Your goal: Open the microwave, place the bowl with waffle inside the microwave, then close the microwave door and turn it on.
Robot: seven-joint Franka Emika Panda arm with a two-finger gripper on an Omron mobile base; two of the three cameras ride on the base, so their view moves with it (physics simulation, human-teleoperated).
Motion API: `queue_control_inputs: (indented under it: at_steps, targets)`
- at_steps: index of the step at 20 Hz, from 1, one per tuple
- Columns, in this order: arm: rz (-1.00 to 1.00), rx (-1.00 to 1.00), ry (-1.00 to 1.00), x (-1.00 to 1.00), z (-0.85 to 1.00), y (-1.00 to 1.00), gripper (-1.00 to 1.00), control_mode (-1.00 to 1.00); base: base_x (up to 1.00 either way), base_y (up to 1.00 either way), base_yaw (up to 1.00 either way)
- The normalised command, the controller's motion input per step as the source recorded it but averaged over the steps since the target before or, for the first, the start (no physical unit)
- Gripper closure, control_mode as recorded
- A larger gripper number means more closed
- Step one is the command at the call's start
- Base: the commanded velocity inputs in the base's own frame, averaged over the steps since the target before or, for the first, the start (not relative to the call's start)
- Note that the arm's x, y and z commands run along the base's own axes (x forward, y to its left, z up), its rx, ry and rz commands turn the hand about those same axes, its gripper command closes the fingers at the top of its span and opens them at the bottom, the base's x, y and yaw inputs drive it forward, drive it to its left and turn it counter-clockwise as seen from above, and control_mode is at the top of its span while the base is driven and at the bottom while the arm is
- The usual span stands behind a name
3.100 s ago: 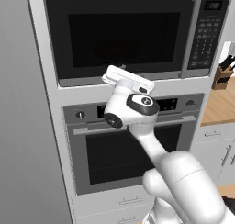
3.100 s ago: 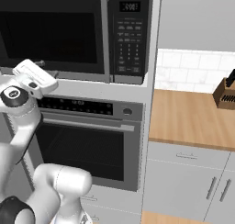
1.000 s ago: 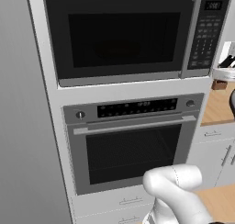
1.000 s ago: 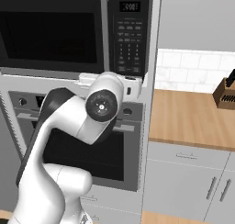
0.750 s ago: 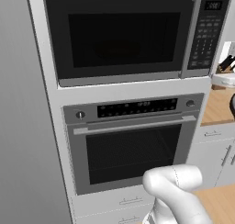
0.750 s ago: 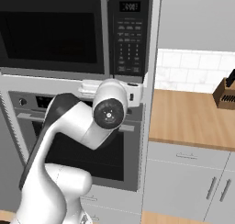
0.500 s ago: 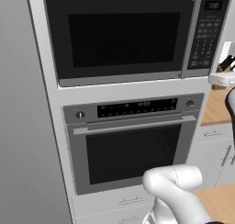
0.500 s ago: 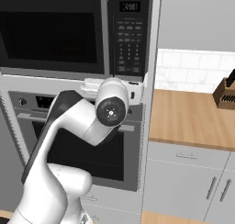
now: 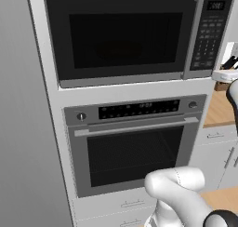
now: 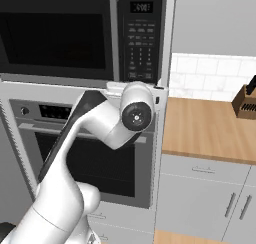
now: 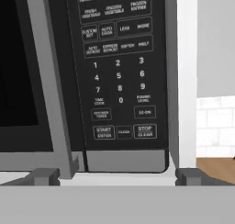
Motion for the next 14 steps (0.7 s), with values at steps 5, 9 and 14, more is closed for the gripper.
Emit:
queue_control_inputs:
  at_steps: [5, 9, 14]
  targets:
    - [-0.06, 0.00, 0.00, 0.22, 0.00, -0.14, -1.00, -1.00, 0.00, 0.00, 0.00]
    - [0.00, 0.00, 0.00, 0.19, 0.00, 0.01, -1.00, -1.00, 0.00, 0.00, 0.00]
    - [0.00, 0.00, 0.00, 0.30, -0.06, 0.04, -1.00, -1.00, 0.00, 0.00, 0.00]
